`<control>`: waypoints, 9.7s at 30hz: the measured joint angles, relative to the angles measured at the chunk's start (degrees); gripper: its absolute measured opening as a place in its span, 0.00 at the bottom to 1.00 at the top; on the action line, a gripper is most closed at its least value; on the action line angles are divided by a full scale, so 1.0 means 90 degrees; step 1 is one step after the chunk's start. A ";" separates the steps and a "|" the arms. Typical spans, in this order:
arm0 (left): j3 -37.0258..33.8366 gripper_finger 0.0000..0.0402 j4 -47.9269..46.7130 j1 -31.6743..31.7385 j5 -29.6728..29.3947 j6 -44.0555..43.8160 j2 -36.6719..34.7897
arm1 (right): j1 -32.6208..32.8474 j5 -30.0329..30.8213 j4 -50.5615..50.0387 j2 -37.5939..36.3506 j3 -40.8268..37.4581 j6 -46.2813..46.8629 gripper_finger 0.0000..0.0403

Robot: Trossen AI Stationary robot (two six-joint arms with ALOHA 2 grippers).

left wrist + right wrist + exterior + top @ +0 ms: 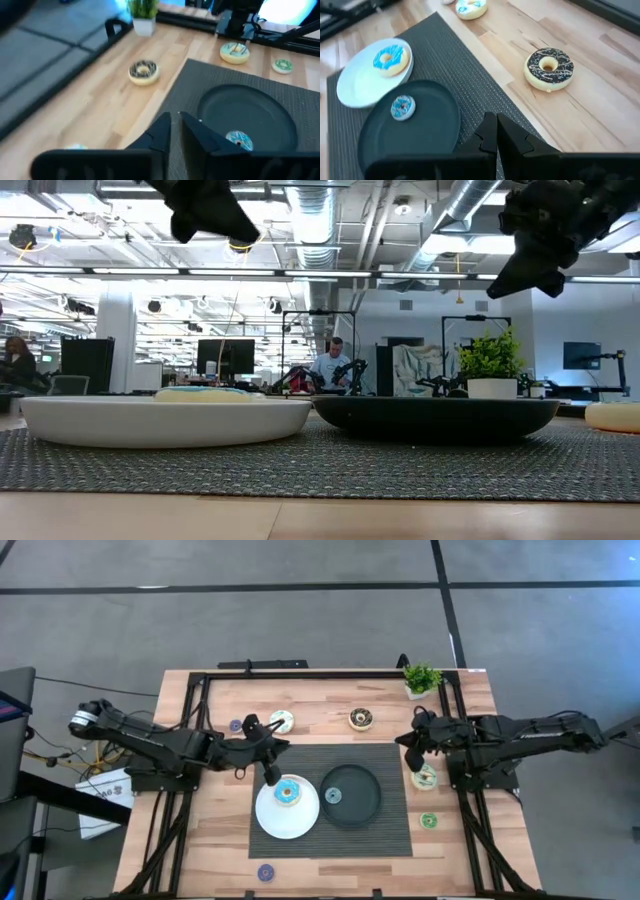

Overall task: Pick & Place donuts
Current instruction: Put the top small purple donut on the black plate, then put the big black donut on the white plate

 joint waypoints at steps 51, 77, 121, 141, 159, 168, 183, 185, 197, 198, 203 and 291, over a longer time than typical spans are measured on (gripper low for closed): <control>-0.0153 0.60 -0.3547 0.5742 0.2164 -0.2894 0.2132 | -0.0039 0.0149 -0.0002 0.0000 0.0007 0.0648 0.00; -0.0153 0.60 -0.3595 0.6015 0.2546 -0.2800 0.2897 | -0.0039 0.0117 -0.0010 0.0002 0.0007 0.0651 0.00; -0.0563 0.55 -0.3413 0.6012 0.2813 -0.3013 0.2885 | -0.0036 0.0112 -0.0010 0.0002 0.0007 0.0648 0.00; -0.0073 0.44 -0.4072 0.5925 0.2655 -0.2809 0.2174 | -0.0036 0.0114 -0.0008 0.0001 0.0007 0.0637 0.00; 0.1682 0.44 -0.2782 0.2987 0.2818 -0.2014 0.1389 | -0.0036 0.0090 -0.0009 0.0002 0.0007 0.0587 0.00; 0.3445 0.44 -0.2382 0.1684 0.2632 -0.1345 0.3028 | -0.0007 -0.0362 -0.0007 0.0002 0.0007 0.0315 0.00; 0.6063 0.44 -0.2830 0.0828 0.3158 0.0754 0.6110 | -0.0007 -0.0675 -0.0075 0.0000 0.0007 0.0311 0.00; 0.6120 0.44 -0.2842 0.0787 0.3156 0.0825 0.6330 | -0.0007 -0.0746 -0.0154 0.0000 0.0007 0.0311 0.00; 0.6123 0.44 -0.2815 0.0799 0.3118 0.0534 0.6810 | -0.0007 -0.0758 -0.0442 0.0000 0.0005 0.0311 0.00; 0.6125 0.44 -0.2810 0.0801 0.3109 0.0548 0.6810 | -0.0007 -0.0758 -0.0441 0.0000 0.0005 0.0311 0.00; 0.6122 0.44 -0.2806 0.0838 0.2982 0.0594 0.6809 | -0.0007 -0.0758 -0.0442 0.0000 0.0005 0.0311 0.00; -0.2599 0.00 -0.0233 0.0701 0.2796 0.0492 -0.4052 | -0.3081 -0.0976 -0.0854 0.5846 0.3472 -0.0173 0.55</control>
